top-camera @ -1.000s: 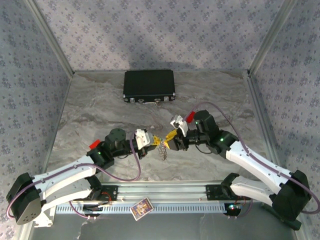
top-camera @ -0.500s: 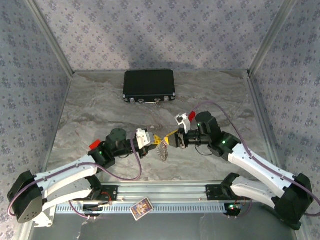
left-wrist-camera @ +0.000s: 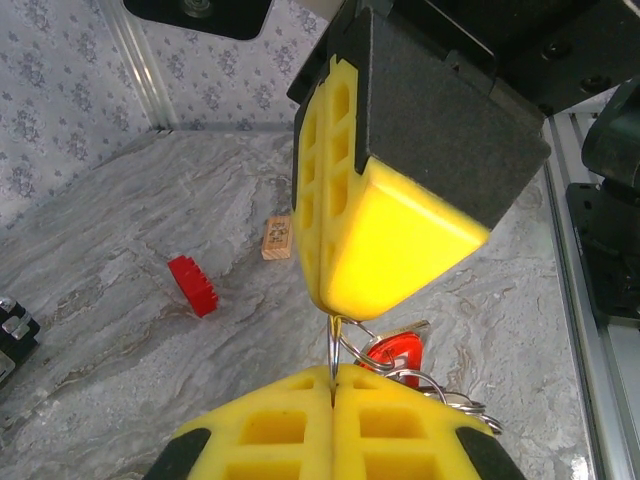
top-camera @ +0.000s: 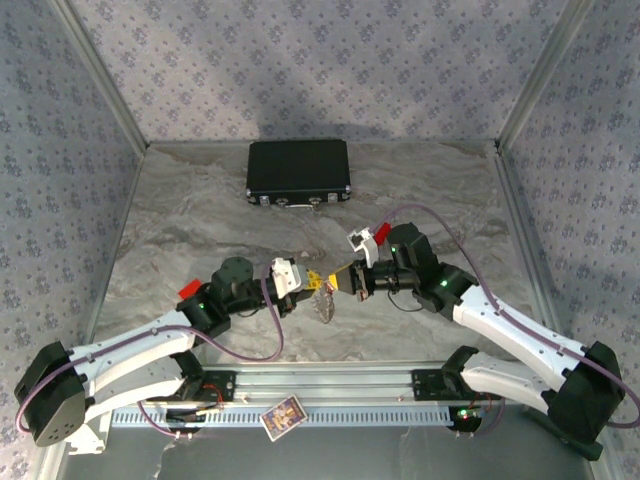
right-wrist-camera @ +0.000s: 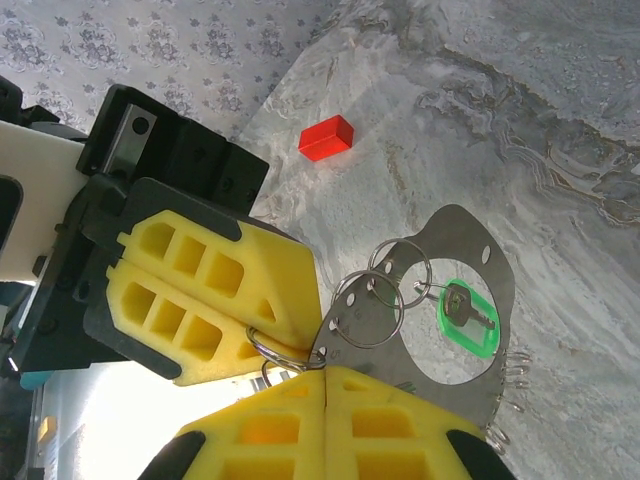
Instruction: Put the keys on the keyring
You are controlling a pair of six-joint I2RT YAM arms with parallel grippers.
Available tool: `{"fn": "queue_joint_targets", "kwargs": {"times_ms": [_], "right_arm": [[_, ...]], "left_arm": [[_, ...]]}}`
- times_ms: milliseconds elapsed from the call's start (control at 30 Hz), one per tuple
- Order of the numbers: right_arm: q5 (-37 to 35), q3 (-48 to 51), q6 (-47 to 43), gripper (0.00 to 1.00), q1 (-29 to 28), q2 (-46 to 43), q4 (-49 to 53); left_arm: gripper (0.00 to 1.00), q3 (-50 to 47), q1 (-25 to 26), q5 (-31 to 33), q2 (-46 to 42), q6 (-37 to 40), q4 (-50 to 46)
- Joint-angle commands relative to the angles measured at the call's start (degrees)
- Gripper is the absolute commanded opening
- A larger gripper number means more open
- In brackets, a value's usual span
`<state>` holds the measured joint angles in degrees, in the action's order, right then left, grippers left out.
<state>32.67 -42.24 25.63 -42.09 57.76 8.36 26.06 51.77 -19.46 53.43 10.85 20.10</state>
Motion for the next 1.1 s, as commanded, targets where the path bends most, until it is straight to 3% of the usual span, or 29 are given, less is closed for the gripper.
{"fn": "queue_joint_targets", "kwargs": {"times_ms": [0,233,333,433,500,767,900,1067], "right_arm": [[-0.8,-0.5,-1.4,0.0,0.4,0.7,1.4],[2.0,0.2,-0.8,0.01,1.1,1.4,0.2],[1.9,0.2,-1.8,0.26,1.6,-0.1,0.8],[1.0,0.4,-6.6,0.38,1.7,-2.8,2.9],[-1.7,0.9,-11.9,0.4,1.2,-4.9,5.2],[-10.8,6.4,-36.9,0.44,-5.9,-10.8,3.6],[-13.1,6.4,-40.3,0.44,-8.2,-9.5,1.7],[-13.7,5.9,-41.0,0.36,-8.8,-6.7,-0.6]], "left_arm": [[0.0,0.0,0.2,-0.5,-0.4,-0.8,4.2],[0.0,0.0,0.2,-0.5,-0.4,-0.6,4.2],[0.0,0.0,0.2,-0.5,-0.6,-0.6,4.1],[0.0,0.1,0.2,-0.5,-0.6,-0.7,4.0],[0.0,0.2,0.2,-0.5,-0.5,-0.6,4.0],[0.0,0.6,0.2,-0.5,-0.3,-0.5,3.8],[0.0,0.6,0.2,-0.5,-0.3,-0.6,3.7],[0.0,1.0,0.2,-0.6,-0.1,-0.3,3.3]]}}
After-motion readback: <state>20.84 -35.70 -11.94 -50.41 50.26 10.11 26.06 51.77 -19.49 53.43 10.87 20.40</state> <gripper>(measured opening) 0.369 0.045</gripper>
